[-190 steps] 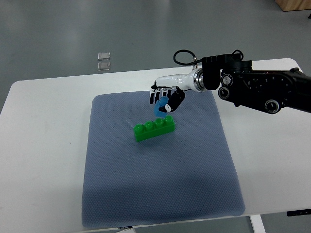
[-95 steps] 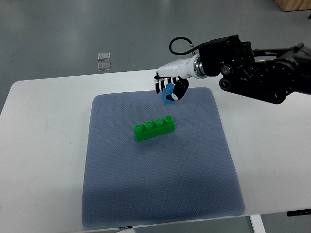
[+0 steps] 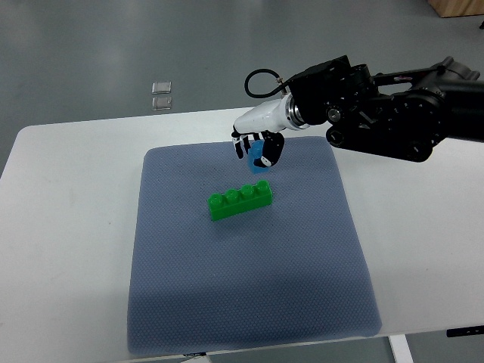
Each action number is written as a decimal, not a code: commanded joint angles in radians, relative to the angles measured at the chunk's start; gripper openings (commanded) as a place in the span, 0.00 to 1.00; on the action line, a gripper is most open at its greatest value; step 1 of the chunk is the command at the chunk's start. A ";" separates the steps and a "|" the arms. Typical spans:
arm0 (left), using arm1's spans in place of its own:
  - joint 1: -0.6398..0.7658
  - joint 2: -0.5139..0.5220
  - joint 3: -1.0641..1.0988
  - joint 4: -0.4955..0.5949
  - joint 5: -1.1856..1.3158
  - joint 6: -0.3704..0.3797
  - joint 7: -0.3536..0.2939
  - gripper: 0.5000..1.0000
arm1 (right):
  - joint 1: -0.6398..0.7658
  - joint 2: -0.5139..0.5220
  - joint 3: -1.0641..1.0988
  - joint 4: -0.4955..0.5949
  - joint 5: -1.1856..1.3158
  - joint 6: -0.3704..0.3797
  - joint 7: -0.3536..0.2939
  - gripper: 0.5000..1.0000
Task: Stack blue block on green block with right hand
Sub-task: 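Lower the held blue block onto the green block's studs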
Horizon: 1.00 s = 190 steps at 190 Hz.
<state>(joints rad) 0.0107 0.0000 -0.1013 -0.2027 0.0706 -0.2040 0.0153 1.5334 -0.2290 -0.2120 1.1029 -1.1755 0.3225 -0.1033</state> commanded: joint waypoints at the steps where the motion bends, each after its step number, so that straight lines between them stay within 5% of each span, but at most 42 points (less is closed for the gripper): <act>1: 0.000 0.000 0.000 -0.001 0.000 0.000 0.000 1.00 | 0.016 0.019 -0.017 -0.002 0.023 0.000 -0.004 0.21; 190: 0.000 0.000 0.000 -0.001 0.000 0.000 0.000 1.00 | -0.015 0.086 -0.056 -0.014 0.109 -0.037 -0.052 0.22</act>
<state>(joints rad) 0.0106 0.0000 -0.1012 -0.2040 0.0706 -0.2040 0.0153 1.5300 -0.1408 -0.2662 1.0890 -1.0648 0.2924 -0.1545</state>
